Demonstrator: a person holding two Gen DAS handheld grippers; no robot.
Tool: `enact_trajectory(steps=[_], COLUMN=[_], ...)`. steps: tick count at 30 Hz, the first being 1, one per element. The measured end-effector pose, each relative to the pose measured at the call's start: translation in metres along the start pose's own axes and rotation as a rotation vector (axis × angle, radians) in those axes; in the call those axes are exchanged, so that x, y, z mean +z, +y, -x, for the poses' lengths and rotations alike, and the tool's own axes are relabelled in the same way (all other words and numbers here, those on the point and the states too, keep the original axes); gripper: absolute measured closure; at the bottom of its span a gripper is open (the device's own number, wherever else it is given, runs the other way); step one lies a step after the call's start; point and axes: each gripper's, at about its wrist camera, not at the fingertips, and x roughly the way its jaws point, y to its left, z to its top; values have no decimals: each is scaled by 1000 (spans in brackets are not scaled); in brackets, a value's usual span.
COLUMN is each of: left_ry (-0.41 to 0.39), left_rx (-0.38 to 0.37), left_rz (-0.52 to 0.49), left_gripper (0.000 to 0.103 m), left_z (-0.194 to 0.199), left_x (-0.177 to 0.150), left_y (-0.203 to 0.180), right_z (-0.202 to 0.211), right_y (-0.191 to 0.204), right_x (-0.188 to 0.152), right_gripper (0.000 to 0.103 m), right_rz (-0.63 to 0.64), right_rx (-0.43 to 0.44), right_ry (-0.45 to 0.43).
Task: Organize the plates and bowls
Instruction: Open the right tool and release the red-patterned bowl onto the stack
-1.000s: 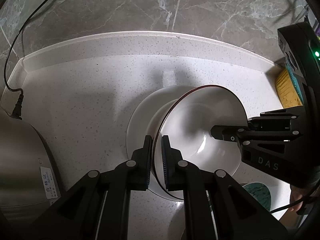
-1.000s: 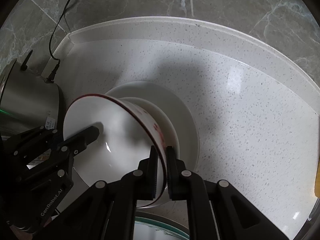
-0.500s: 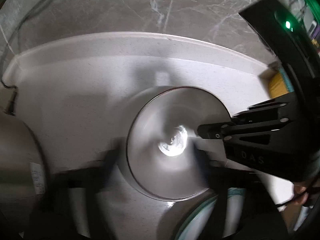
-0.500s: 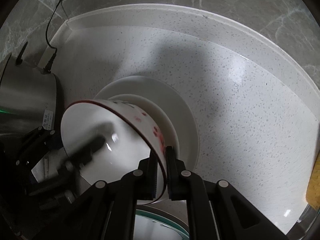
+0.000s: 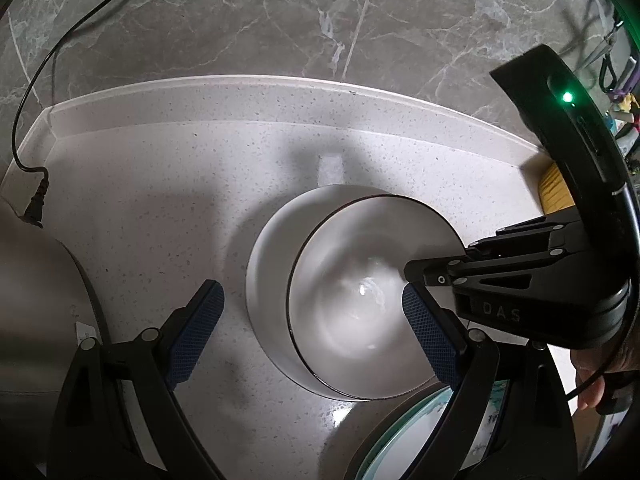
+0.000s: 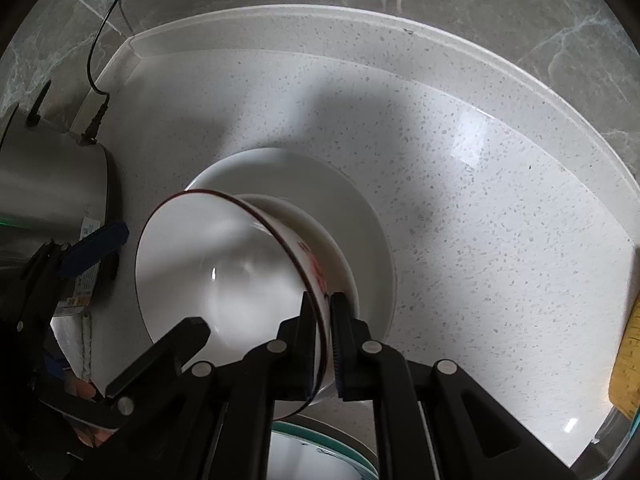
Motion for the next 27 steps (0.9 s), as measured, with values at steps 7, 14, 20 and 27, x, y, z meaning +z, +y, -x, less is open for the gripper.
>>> enact_trajectory(steps=[7, 14, 20, 27], left_ry=[-4, -2, -10, -6], left_rx=[-9, -15, -19, -25], left_rz=[50, 77, 121, 145], left_gripper=[12, 12, 12, 12], left_z=[5, 8, 12, 12], left_x=[-1, -6, -7, -12], left_y=[16, 23, 33, 42], right_z=[4, 8, 16, 13], right_y=[1, 5, 19, 30], right_x=[-2, -3, -4, -5], right_gripper=[73, 64, 60, 59], right_rz=[-15, -18, 49, 125], right_rx=[53, 62, -44, -127], right_ry=[-8, -18, -57, -83])
